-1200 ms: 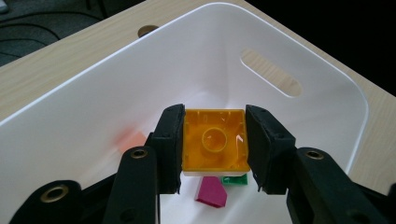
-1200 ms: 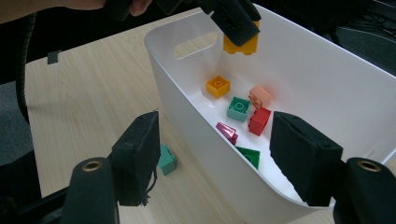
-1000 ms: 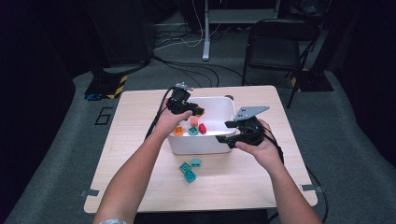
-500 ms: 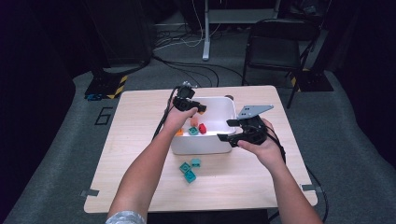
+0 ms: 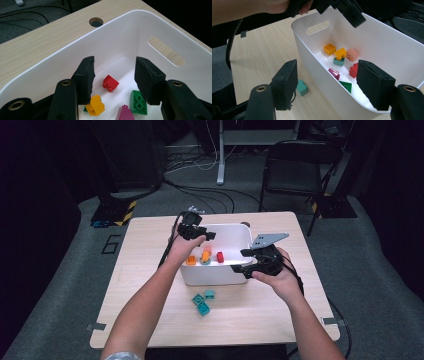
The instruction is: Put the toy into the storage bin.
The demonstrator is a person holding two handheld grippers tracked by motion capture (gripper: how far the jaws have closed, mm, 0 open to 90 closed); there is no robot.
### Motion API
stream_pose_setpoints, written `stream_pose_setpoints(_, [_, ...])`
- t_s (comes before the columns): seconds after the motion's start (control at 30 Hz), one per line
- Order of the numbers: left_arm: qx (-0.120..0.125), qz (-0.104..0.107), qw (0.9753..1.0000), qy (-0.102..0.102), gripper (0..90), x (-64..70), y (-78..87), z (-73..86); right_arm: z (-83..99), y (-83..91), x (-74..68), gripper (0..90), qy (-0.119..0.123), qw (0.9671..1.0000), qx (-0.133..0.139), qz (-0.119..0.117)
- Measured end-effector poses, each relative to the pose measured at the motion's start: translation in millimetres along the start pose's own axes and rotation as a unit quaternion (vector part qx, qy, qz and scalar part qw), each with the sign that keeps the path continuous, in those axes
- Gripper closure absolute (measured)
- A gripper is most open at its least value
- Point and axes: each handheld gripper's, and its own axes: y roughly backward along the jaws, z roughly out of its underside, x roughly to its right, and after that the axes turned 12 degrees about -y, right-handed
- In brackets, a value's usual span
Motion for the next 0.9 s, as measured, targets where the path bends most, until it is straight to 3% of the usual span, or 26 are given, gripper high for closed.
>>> stream_pose_setpoints(0.13, [0.021, -0.007, 0.9997, -0.009, 47.9, 6.4, 26.4, 2.3, 0.1, -0.6, -1.5, 32.9, 0.0, 1.0, -0.003, 0.0])
stream_pose_setpoints(0.23, [0.037, -0.001, 0.9991, -0.018, 47.5, 13.1, 47.6, 7.1, 0.6, -1.4, -0.9, 32.9, 0.001, 1.0, -0.005, -0.001])
stream_pose_setpoints(0.4, [0.025, 0.009, 0.9988, -0.041, 45.8, 23.3, 80.4, 23.8, 0.1, 0.1, -1.1, 32.8, -0.003, 1.0, -0.004, 0.001])
stream_pose_setpoints(0.7, [0.04, 0.011, 0.9987, -0.029, 44.6, 35.8, 122.9, 67.8, 0.0, -2.7, -5.0, 32.3, -0.001, 1.0, -0.009, -0.001])
stream_pose_setpoints(0.9, [0.053, 0.005, 0.9985, -0.016, 44.6, 47.1, 130.4, 96.2, -0.6, -3.0, -6.1, 32.5, -0.002, 1.0, -0.006, 0.0])
